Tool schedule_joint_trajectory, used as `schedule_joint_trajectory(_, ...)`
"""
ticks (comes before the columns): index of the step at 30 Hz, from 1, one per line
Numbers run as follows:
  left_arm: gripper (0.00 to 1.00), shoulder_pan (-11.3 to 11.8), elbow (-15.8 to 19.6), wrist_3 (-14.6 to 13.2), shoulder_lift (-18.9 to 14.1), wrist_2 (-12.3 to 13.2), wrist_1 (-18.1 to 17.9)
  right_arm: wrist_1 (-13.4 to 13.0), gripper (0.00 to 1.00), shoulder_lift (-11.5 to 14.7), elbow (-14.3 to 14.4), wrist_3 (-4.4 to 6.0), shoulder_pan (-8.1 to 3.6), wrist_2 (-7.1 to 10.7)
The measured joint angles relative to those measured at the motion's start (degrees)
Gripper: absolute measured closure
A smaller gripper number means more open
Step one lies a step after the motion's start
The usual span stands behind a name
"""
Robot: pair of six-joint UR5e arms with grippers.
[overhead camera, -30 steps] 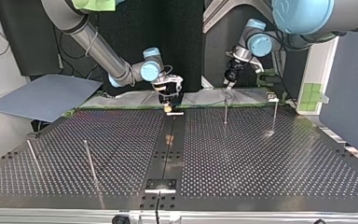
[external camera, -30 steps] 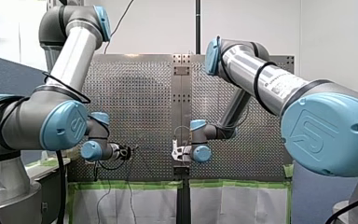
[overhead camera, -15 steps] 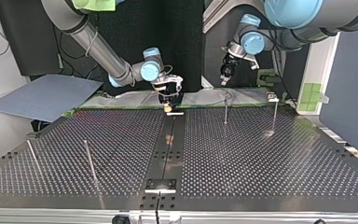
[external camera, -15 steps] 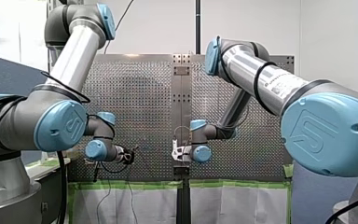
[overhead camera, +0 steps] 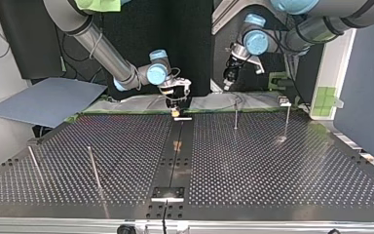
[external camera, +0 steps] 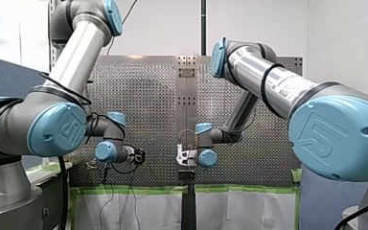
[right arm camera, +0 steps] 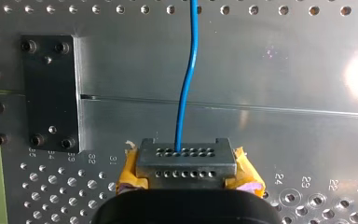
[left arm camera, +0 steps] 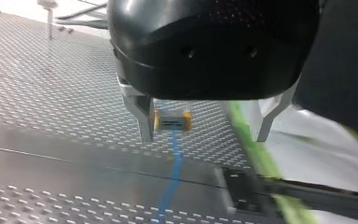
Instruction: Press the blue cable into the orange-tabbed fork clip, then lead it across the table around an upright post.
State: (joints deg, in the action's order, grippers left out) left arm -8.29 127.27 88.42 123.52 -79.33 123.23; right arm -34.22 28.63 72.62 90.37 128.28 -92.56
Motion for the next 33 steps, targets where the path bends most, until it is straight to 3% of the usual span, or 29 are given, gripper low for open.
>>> schedule_joint_trajectory(16, 0.0, -7.34, -7.11, 7.2, -0.21, -7.27, 0.81, -0.01, 1.0, -0.01, 0.01, -0.09, -0.01, 0.09)
schedule_joint_trajectory(22, 0.0, -9.91, -8.08, 9.41, -0.12, -9.86, 0.88, -0.04, 1.0, -0.03, -0.02, -0.09, -0.02, 0.09)
schedule_joint_trajectory(27, 0.0, -11.7, -8.16, 9.1, 0.53, -12.16, 0.88, 0.01, 1.0, -0.03, -0.03, -0.09, -0.02, 0.09)
schedule_joint_trajectory(33, 0.0, -12.09, -9.58, 7.11, 3.22, -15.3, 1.12, 0.04, 1.0, -0.02, 0.0, -0.05, -0.01, 0.22)
